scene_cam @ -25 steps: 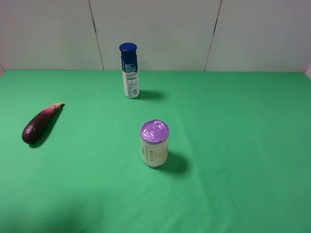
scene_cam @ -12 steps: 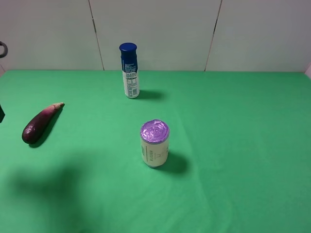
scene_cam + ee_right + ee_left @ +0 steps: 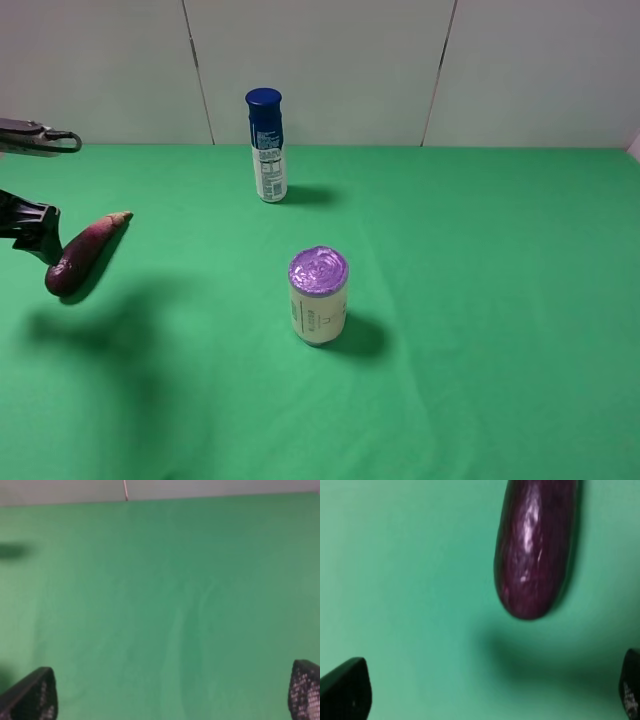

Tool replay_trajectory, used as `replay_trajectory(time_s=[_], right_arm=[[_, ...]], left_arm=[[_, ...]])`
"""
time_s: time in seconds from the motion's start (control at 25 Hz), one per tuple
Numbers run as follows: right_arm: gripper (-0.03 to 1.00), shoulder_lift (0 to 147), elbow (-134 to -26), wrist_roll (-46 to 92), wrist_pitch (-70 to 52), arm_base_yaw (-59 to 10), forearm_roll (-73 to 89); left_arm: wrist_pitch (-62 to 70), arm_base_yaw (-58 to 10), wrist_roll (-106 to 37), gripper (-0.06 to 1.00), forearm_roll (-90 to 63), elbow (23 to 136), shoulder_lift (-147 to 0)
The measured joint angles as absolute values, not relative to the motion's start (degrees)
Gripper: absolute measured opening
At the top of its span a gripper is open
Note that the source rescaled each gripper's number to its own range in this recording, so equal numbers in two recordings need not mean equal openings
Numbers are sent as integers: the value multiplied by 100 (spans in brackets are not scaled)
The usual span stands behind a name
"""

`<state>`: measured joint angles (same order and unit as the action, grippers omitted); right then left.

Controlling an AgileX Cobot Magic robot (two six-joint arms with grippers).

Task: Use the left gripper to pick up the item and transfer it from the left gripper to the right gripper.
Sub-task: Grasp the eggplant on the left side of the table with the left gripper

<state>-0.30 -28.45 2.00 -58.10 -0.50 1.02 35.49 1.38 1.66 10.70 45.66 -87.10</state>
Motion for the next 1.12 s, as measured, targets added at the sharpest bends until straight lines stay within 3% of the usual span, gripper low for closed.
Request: replay_trajectory(time_s=[0.64,1.12], right_arm=[[100,-30,-2845,200,-5810,-50,102],[100,-30,-2845,200,-5810,-50,102]], left_arm=[[2171,138,177,100,891,4572,-10288],[2058,138,177,100,885,4572,-10524]])
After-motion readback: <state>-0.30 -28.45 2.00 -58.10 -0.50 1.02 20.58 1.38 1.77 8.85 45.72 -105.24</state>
